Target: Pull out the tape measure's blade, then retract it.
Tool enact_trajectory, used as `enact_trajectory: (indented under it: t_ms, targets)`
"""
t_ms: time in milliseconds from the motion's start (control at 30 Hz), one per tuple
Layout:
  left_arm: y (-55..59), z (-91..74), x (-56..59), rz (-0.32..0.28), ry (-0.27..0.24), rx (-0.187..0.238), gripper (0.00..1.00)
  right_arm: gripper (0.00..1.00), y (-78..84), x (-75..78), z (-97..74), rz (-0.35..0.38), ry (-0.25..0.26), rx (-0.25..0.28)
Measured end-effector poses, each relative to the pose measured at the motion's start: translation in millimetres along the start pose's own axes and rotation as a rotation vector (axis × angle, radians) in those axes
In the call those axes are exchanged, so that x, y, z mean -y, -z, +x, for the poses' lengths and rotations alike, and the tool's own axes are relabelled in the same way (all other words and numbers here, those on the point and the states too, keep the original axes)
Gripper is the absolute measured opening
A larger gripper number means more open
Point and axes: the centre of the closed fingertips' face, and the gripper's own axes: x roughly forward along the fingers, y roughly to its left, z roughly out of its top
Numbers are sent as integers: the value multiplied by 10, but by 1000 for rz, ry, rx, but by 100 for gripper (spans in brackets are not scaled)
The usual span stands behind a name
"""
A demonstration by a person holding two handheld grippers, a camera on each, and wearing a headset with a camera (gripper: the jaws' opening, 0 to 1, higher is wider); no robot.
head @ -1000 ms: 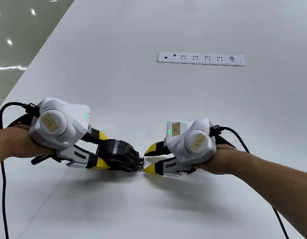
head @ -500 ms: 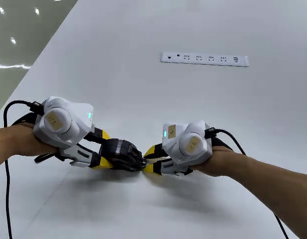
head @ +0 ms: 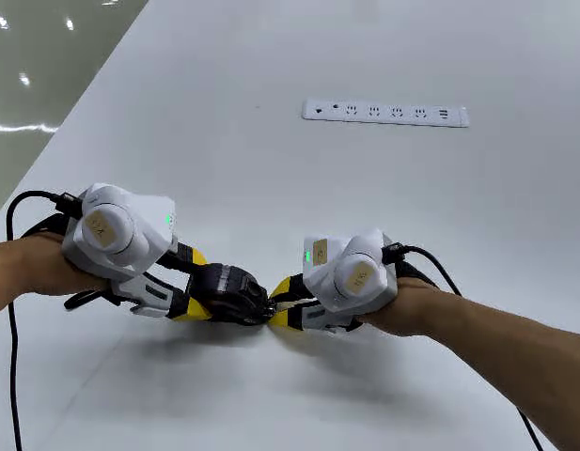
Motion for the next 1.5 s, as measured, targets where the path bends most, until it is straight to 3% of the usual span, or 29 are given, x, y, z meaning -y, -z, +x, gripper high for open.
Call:
enact_trajectory:
  t_ms: [400, 1500]
  targets:
    - [-3, -4, 7, -16, -2, 3, 26, 8, 27, 3, -34, -18, 3, -9]
    - [-7, 9, -5, -31, 1, -1, 26, 8, 354, -36, -379, 18, 10, -44]
